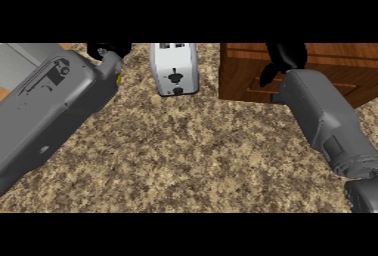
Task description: Pick up the can, place it into the drawer and close the drawer
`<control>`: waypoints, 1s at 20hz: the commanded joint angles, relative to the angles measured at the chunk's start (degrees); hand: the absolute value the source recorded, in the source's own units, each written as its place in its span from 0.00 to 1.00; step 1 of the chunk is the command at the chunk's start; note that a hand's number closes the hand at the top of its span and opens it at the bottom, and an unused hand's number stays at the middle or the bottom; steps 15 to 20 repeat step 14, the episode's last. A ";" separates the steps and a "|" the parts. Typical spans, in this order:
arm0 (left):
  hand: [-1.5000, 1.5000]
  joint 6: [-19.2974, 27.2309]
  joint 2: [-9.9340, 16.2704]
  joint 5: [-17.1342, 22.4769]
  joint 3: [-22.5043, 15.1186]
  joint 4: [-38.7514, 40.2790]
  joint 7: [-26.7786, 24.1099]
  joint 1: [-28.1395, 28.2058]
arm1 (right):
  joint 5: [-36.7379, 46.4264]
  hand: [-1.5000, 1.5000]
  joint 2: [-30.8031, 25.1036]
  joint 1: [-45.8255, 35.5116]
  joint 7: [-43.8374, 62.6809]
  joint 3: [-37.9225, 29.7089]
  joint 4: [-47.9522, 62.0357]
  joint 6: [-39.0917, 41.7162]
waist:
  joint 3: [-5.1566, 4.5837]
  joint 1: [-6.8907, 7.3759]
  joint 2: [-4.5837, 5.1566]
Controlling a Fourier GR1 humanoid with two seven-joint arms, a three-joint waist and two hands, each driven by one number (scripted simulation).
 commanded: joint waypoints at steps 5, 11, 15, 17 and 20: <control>0.00 0.21 0.02 -0.30 -0.34 -2.45 1.17 0.83 | -15.35 0.00 1.98 -4.95 -10.12 -13.65 -1.04 7.23 | -0.24 0.95 -0.56; 0.00 1.55 0.48 -0.60 -0.44 -4.13 2.42 2.00 | -24.25 0.00 2.02 -4.88 -16.31 -22.11 -1.31 12.30 | -0.37 0.19 -0.98; 0.00 -0.31 1.67 -0.54 -0.17 -5.46 1.55 5.01 | -24.98 0.00 1.81 -5.29 -16.59 -23.07 -0.72 12.85 | -0.53 0.89 -0.62; 0.00 -0.31 1.67 -0.54 -0.17 -5.46 1.55 5.01 | -24.98 0.00 1.81 -5.29 -16.59 -23.07 -0.72 12.85 | -0.53 0.89 -0.62; 0.00 -0.31 1.67 -0.54 -0.17 -5.46 1.55 5.01 | -24.98 0.00 1.81 -5.29 -16.59 -23.07 -0.72 12.85 | -0.53 0.89 -0.62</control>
